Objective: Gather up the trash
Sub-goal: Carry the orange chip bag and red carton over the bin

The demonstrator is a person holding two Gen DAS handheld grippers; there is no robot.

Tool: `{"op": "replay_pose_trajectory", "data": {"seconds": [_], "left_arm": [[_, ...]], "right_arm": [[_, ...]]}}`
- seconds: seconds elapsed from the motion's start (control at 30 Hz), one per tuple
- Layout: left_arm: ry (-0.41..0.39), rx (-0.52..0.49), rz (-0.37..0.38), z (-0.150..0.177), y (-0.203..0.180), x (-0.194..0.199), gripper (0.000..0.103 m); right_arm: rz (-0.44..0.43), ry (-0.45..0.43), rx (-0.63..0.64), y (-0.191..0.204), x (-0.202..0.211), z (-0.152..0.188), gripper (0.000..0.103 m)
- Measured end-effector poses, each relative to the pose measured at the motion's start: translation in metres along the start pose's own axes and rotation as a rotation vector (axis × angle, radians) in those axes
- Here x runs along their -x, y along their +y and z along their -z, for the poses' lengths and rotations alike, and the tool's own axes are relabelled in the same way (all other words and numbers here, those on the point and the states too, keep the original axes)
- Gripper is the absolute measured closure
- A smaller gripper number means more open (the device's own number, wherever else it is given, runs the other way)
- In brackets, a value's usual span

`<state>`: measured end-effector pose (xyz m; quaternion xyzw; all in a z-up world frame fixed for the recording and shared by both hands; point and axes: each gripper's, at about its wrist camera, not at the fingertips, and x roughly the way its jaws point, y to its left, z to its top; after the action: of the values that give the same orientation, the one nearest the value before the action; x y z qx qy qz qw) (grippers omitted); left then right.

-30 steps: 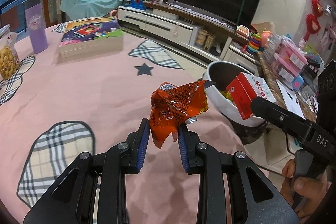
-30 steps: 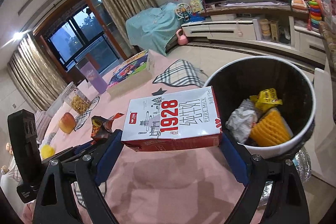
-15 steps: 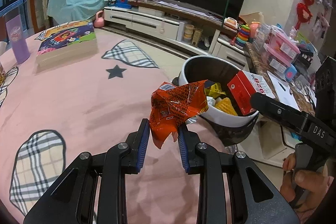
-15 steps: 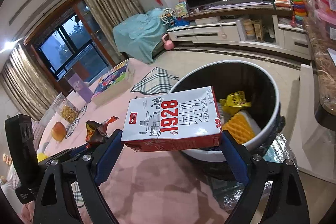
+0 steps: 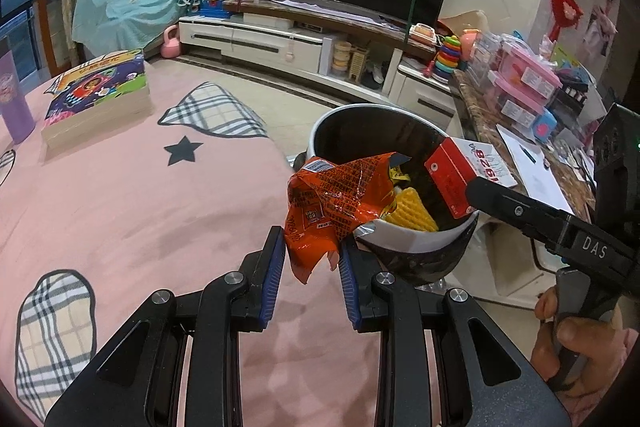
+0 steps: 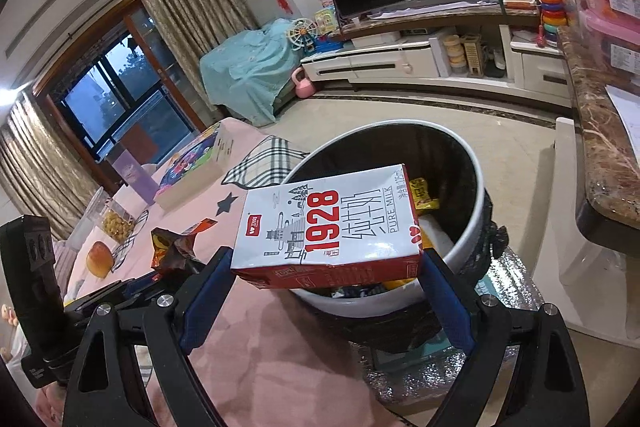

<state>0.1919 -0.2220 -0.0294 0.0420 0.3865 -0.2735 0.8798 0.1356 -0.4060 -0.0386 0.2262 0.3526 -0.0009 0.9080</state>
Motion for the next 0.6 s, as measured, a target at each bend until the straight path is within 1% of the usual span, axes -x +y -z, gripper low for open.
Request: {"op": "replay_pose_trajectory", "data": {"seconds": [0.6], "left_arm": [[0.010, -0.042, 0.004, -0.021, -0.027, -0.021, 0.078]], "right_arm": [[0.019, 0.014, 0.004, -0.020, -0.002, -0.013, 0.011]]}}
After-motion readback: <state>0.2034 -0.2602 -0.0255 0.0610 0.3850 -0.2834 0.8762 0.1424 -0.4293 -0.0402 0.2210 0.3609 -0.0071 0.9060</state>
